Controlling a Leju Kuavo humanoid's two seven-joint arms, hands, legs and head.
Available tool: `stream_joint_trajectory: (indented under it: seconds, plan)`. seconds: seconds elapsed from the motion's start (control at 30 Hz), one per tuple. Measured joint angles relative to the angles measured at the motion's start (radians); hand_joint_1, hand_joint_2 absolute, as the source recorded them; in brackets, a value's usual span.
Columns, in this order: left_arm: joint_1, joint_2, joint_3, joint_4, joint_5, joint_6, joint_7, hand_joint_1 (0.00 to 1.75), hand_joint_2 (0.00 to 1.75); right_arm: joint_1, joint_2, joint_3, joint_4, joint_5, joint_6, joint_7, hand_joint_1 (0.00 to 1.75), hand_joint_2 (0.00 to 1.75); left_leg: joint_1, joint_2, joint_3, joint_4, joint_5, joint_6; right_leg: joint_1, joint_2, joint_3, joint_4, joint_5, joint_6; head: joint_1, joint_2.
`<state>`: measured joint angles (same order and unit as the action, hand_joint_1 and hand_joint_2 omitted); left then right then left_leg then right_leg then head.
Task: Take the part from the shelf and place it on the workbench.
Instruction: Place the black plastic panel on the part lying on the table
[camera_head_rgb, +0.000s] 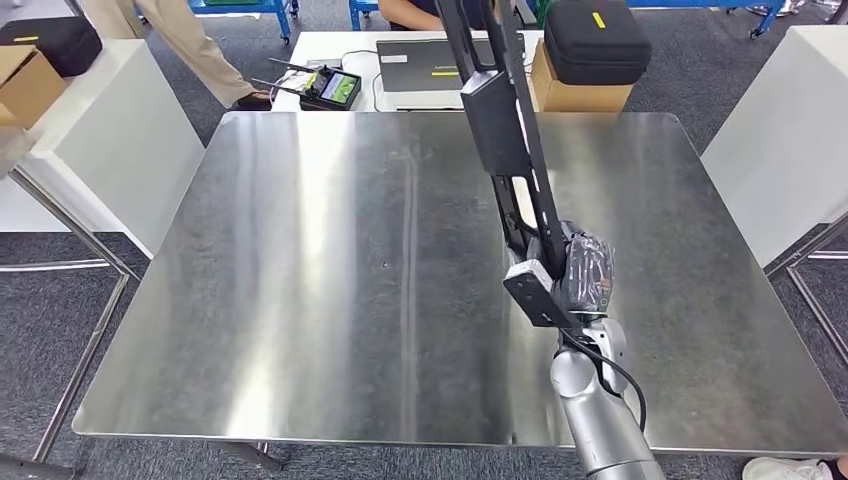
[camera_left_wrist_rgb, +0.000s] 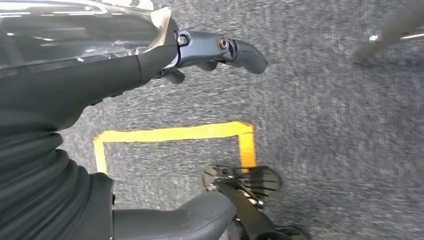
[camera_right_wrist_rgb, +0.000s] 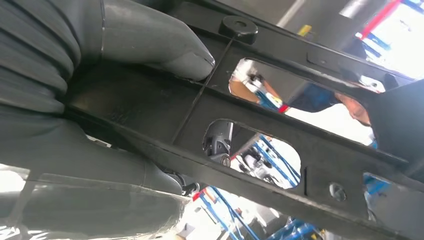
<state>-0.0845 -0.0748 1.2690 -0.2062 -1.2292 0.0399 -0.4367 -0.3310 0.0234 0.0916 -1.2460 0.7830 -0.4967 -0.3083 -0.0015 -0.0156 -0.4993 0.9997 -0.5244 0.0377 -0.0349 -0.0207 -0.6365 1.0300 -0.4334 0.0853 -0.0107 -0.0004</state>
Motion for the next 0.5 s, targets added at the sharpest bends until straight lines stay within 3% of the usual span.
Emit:
stream_joint_trajectory:
  seconds: [0.07, 0.13, 0.17, 0.27, 0.3, 0.33, 0.4, 0.43, 0.5]
  plan:
    - [-0.002, -0.001, 0.0, 0.0, 0.0, -0.001, -0.003, 0.0, 1.75, -0.007, 0.001, 0.009, 0.011, 0.016, 0.0, 0.007, 0.87, 0.87, 0.002, 0.005, 0.005, 0.007, -0.011, -0.009, 0.005, 0.002, 0.009, 0.0, 0.006, -0.041, -0.004, 0.0]
    - [-0.004, -0.003, -0.001, 0.0, 0.0, -0.003, -0.005, 0.0, 1.75, -0.017, 0.004, 0.015, 0.018, 0.028, 0.0, 0.012, 0.0, 0.0, 0.009, 0.01, -0.009, 0.042, -0.022, -0.017, 0.005, 0.007, 0.013, -0.002, 0.005, -0.06, -0.007, 0.0]
    - [-0.005, -0.003, -0.001, 0.0, 0.0, -0.004, -0.005, 0.0, 1.75, -0.023, 0.006, 0.017, 0.023, 0.033, 0.0, 0.015, 0.0, 0.0, 0.012, 0.012, -0.034, 0.087, -0.037, -0.021, 0.005, 0.009, 0.016, -0.003, 0.002, -0.065, -0.007, 0.0]
    - [-0.005, -0.004, -0.001, 0.0, 0.001, 0.001, 0.0, 0.0, 1.75, -0.036, 0.013, 0.028, 0.044, 0.045, 0.005, 0.024, 0.0, 0.0, 0.013, 0.012, -0.15, 0.26, -0.101, -0.032, 0.013, 0.012, 0.022, -0.003, -0.007, -0.079, -0.007, 0.0]
    - [-0.004, -0.004, -0.001, 0.0, 0.001, 0.004, 0.004, 0.0, 1.31, -0.038, 0.014, 0.032, 0.052, 0.048, 0.007, 0.025, 0.0, 0.0, 0.013, 0.012, -0.176, 0.282, -0.101, -0.032, 0.015, 0.013, 0.025, -0.003, -0.009, -0.082, -0.008, 0.0]
    - [-0.004, -0.004, -0.001, 0.0, 0.002, 0.006, 0.007, 0.0, 0.87, -0.041, 0.016, 0.036, 0.06, 0.05, 0.008, 0.026, 0.0, 0.0, 0.013, 0.012, -0.184, 0.269, -0.081, -0.029, 0.017, 0.014, 0.029, -0.003, -0.012, -0.085, -0.007, 0.0]
    - [-0.004, -0.003, -0.001, 0.0, 0.002, 0.008, 0.01, 0.0, 0.0, -0.049, 0.019, 0.041, 0.072, 0.052, 0.01, 0.027, 0.0, 0.0, 0.011, 0.012, -0.154, 0.161, -0.001, -0.018, 0.02, 0.016, 0.037, -0.003, -0.016, -0.087, -0.007, 0.0]
    - [-0.004, -0.002, -0.001, 0.0, 0.002, 0.01, 0.011, 0.0, 0.0, -0.055, 0.02, 0.044, 0.078, 0.053, 0.01, 0.027, 0.0, 0.0, 0.008, 0.013, -0.135, 0.105, 0.026, -0.01, 0.023, 0.017, 0.04, -0.004, -0.017, -0.086, -0.007, 0.0]
    - [-0.005, 0.0, -0.001, 0.0, 0.002, 0.012, 0.015, 0.0, 0.0, -0.066, 0.022, 0.048, 0.09, 0.053, 0.011, 0.027, 0.0, 0.0, -0.001, 0.01, -0.113, 0.048, 0.029, 0.006, 0.025, 0.02, 0.042, -0.005, -0.02, -0.08, -0.007, 0.0]
